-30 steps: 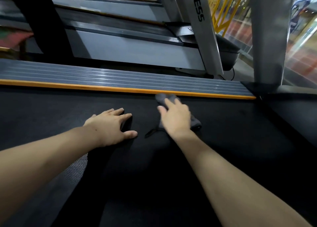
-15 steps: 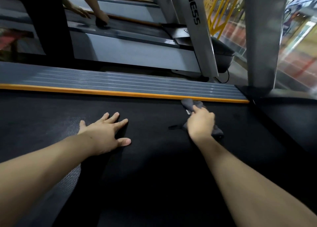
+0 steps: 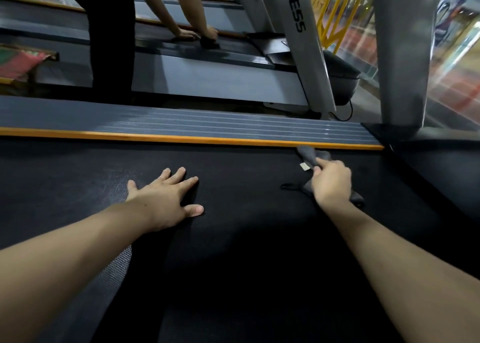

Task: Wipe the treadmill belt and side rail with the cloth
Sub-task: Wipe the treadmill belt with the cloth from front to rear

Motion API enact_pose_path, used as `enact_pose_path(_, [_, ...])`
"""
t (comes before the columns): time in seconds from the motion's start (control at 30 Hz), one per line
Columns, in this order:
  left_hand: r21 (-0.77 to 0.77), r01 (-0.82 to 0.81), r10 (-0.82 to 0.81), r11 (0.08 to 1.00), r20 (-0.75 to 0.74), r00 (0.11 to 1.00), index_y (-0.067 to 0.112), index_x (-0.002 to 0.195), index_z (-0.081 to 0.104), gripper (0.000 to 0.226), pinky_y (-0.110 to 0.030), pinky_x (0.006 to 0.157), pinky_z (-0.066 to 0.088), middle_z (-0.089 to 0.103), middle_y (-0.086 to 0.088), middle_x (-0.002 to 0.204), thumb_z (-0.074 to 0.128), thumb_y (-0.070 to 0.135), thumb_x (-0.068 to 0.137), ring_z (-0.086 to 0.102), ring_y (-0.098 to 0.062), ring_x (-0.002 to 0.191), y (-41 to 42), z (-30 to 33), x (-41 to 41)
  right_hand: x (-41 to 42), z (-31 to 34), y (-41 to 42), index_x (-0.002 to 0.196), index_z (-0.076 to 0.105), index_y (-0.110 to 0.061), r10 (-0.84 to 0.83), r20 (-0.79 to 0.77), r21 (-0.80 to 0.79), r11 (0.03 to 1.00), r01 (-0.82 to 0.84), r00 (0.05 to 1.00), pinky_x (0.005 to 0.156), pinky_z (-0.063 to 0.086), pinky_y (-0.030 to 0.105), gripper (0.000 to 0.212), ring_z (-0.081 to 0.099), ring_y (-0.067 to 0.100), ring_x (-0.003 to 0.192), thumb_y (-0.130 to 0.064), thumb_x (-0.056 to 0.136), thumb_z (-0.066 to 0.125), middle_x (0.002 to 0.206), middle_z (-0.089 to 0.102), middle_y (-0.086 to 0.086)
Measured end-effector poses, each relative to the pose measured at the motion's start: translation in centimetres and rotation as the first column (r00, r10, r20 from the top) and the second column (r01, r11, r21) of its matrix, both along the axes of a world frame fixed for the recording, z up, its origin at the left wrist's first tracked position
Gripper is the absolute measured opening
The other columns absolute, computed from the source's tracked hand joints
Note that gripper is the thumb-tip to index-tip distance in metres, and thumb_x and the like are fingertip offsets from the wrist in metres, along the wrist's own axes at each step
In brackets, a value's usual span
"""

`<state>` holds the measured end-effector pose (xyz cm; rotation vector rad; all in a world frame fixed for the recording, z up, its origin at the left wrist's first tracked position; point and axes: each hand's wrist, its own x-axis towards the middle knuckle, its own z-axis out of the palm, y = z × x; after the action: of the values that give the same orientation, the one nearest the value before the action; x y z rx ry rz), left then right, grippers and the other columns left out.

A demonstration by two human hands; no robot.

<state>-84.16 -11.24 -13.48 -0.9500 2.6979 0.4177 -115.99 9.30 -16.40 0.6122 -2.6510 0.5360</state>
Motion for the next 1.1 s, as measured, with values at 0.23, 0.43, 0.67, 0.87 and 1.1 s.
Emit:
enact_pose_path(0.23, [-0.018, 0.002, -0.003, 1.0, -0.026, 1.0, 0.049, 0.156, -0.001, 0.084, -0.074, 0.114, 0.007, -0.01, 0.019, 0.167, 0.036, 0.08, 0.088, -0.01, -0.01, 0.154, 0.1, -0.2, 0.1, 11.6, -0.6, -10.3, 0.106, 0.067, -0.027, 0.303, -0.055, 0.124, 0.947, -0.295, 0.951, 0.079, 0.038, 0.038, 0.021, 0.057, 0.03, 0.099, -0.024, 0.094, 0.051, 0.103, 0.066, 0.005])
enact_pose_path(0.43, [-0.086, -0.087, 0.071, 0.992, -0.176, 0.982, 0.044, 0.154, 0.023, 0.084, -0.069, 0.117, 0.014, 0.011, 0.01, 0.168, 0.036, 0.085, 0.082, 0.004, -0.015, 0.155, 1.3, -0.6, 1.5, 12.6, -0.5, -9.2, 0.116, 0.072, -0.028, 0.527, -0.018, 0.007, 0.85, -0.527, 0.849, 0.088, 0.052, 0.043, 0.028, 0.057, 0.033, 0.1, -0.027, 0.091, 0.059, 0.111, 0.065, 0.008])
enact_pose_path(0.67, [-0.003, -0.072, 0.072, 0.997, -0.084, 0.994, 0.05, 0.153, 0.023, 0.095, -0.062, 0.118, 0.019, 0.012, 0.012, 0.167, 0.051, 0.088, 0.071, 0.007, -0.017, 0.155, 1.2, 0.8, 3.6, 5.9, 0.6, -2.2, 0.126, 0.067, -0.031, -0.01, 0.122, -0.013, 1.0, 0.012, 0.992, 0.093, 0.044, 0.045, 0.031, 0.05, 0.037, 0.111, -0.028, 0.097, 0.055, 0.116, 0.058, 0.014])
enact_pose_path(0.87, [0.001, -0.067, 0.067, 0.998, -0.064, 0.996, 0.048, 0.156, 0.019, 0.094, -0.069, 0.117, 0.013, 0.004, 0.01, 0.169, 0.051, 0.085, 0.075, -0.003, -0.017, 0.156, 1.4, 0.1, 3.3, 16.2, -0.7, -12.2, 0.113, 0.067, -0.033, 0.388, 0.049, 0.078, 0.917, -0.39, 0.921, 0.087, 0.041, 0.039, 0.024, 0.049, 0.033, 0.104, -0.028, 0.094, 0.052, 0.114, 0.055, 0.008])
enact_pose_path(1.1, [-0.004, -0.058, 0.057, 0.998, -0.044, 0.997, 0.049, 0.156, 0.018, 0.091, -0.068, 0.117, 0.017, 0.003, 0.01, 0.169, 0.051, 0.083, 0.078, -0.003, -0.018, 0.156, 1.2, 0.4, 3.3, 10.9, -0.5, -8.9, 0.122, 0.069, -0.033, 0.518, 0.011, 0.043, 0.854, -0.518, 0.855, 0.092, 0.05, 0.044, 0.03, 0.054, 0.034, 0.105, -0.029, 0.093, 0.062, 0.113, 0.062, 0.007])
